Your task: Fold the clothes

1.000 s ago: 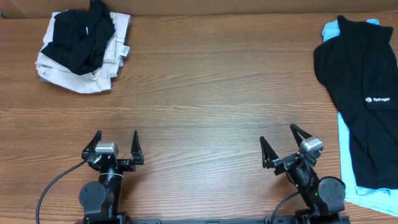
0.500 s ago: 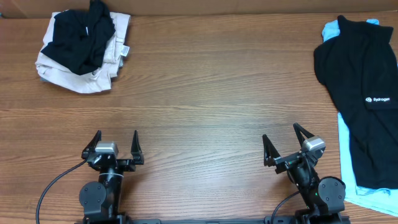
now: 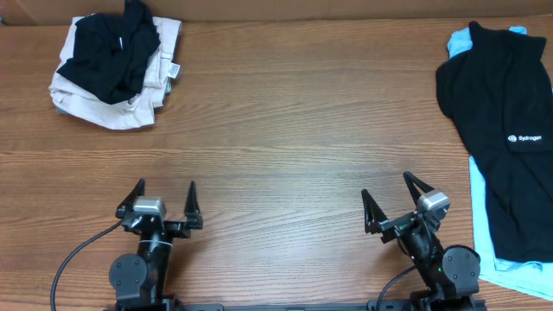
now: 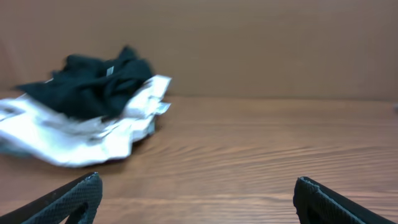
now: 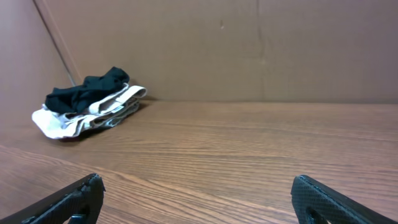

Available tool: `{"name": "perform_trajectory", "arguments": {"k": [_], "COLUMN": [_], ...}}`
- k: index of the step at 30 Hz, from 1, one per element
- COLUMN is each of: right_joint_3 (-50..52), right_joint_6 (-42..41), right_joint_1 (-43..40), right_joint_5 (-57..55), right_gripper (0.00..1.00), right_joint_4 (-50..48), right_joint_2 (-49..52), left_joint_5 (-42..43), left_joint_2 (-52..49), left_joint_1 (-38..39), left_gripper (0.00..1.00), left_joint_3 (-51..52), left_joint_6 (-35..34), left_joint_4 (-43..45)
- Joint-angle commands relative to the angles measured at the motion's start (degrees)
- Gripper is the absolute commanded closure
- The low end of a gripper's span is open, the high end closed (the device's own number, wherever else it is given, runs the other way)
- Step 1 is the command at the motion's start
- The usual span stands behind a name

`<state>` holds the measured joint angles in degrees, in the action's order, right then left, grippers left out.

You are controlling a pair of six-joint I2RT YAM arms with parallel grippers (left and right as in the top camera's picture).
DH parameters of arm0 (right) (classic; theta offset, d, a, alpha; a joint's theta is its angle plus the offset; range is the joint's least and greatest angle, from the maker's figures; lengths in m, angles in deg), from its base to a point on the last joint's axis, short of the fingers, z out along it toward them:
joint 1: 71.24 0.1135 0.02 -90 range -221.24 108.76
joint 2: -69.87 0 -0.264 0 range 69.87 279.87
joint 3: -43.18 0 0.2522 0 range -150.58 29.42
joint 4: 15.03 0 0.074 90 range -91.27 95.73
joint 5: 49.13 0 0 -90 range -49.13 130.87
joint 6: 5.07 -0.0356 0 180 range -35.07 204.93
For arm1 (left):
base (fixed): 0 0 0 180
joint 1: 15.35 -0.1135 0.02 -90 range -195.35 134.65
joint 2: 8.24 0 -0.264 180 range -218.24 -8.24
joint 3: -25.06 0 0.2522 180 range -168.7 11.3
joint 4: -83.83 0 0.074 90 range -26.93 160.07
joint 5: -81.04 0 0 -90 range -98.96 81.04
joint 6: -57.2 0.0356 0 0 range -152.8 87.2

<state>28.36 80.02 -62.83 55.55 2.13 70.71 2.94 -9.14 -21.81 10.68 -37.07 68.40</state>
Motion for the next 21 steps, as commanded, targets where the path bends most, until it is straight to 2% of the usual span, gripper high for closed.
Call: {"name": "perform_trajectory", "arguments": {"k": [1,6,11,16,21], "right_joint_3": [-0.87,-7.50,-18.14,-32.89,-51.69], "right_joint_6": [-1.53,-1.44,-1.03,1.16,1.55], "right_joint_1": [0.22,0.22,0.22,0.22,0.22], "right_joint_5": [1.57,1.66,1.66,1.49,1.49], "right_gripper": [0.00,0.00,0.00,0.00,0.00], "right_joint_4": [0.07,1.49,5.75,13.75,27.78], "right_joint_2": [-0.66,0.13,5.86,16.41,31.19], "left_joint_5": [8.39,8.55,8.76,8.72,8.76], "left_joint_2": [0.63,0.50,-2.82,-11.54,-24.20], "left_joint_1": [0.28,0.28,0.26,0.28,0.28], "left_gripper": [0.00,0.00,0.00,0.00,0.00], "left_joint_3": [-0.61,-6.95,-17.16,-30.16,-45.33], "left_joint_6": [-1.09,-1.07,-1.09,-1.07,-1.07], "left_joint_4": [0.26,-7.48,-13.88,-23.54,-34.25]}}
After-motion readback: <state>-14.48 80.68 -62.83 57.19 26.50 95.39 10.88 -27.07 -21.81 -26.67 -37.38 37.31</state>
